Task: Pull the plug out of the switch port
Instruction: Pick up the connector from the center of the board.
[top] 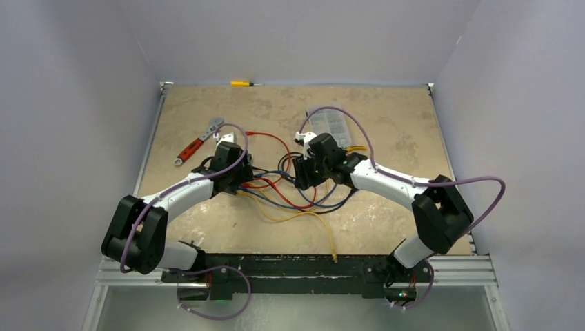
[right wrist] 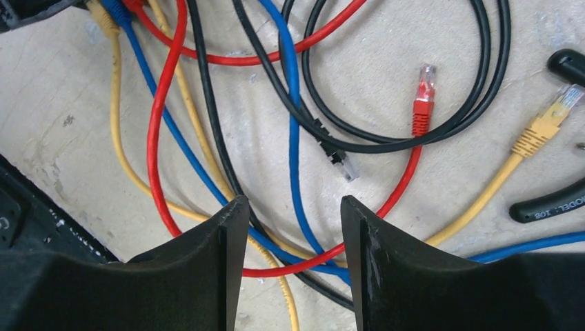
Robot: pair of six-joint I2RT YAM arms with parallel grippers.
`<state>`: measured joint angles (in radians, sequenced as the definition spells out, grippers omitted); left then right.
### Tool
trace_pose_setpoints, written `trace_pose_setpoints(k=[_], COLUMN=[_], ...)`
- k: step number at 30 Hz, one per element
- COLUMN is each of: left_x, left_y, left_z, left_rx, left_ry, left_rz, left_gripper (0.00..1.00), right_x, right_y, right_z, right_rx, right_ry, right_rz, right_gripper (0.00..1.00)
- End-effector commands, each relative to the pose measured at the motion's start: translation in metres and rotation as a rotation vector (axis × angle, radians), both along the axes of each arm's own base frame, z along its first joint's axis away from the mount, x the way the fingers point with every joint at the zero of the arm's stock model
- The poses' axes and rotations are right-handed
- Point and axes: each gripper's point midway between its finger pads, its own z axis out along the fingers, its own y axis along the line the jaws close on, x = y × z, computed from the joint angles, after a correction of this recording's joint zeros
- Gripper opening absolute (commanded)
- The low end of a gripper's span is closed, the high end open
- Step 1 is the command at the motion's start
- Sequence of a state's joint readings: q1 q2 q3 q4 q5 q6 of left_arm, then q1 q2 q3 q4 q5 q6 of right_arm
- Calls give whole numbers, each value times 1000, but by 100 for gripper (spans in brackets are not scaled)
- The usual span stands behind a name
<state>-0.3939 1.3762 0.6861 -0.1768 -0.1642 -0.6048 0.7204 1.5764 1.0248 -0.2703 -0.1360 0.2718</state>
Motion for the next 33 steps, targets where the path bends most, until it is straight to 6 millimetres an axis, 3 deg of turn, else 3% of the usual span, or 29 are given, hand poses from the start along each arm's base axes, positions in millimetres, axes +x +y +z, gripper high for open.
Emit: trace_pose_setpoints(k=[1, 6, 13, 19, 23, 33], left_x=[-32, -31, -30, -32, -33, -32], left_y=[6, 3, 2, 4, 4, 4], left_z=[-30, -28, -22, -21, -21, -26], left_rx=[37, 20, 12, 17, 14, 21], left_ry=[152, 146, 133, 134, 135, 142], left_rz=[-27, -32, -36, -35, -32, -26], left_gripper=[65, 65, 65, 65, 65, 65], right_x=[-16, -26, -10, -1, 2, -10], right_y=[-3, 5, 15, 17, 15, 16], right_z=[-4, -15, -27, -32, -12, 72], right_rx=[-12, 13, -12, -38, -23, 122], right_ry=[10, 48, 44, 32, -8, -130], right_rz=[-2, 27, 12, 5, -9, 56], right_gripper=[53, 46, 38, 16, 0, 0])
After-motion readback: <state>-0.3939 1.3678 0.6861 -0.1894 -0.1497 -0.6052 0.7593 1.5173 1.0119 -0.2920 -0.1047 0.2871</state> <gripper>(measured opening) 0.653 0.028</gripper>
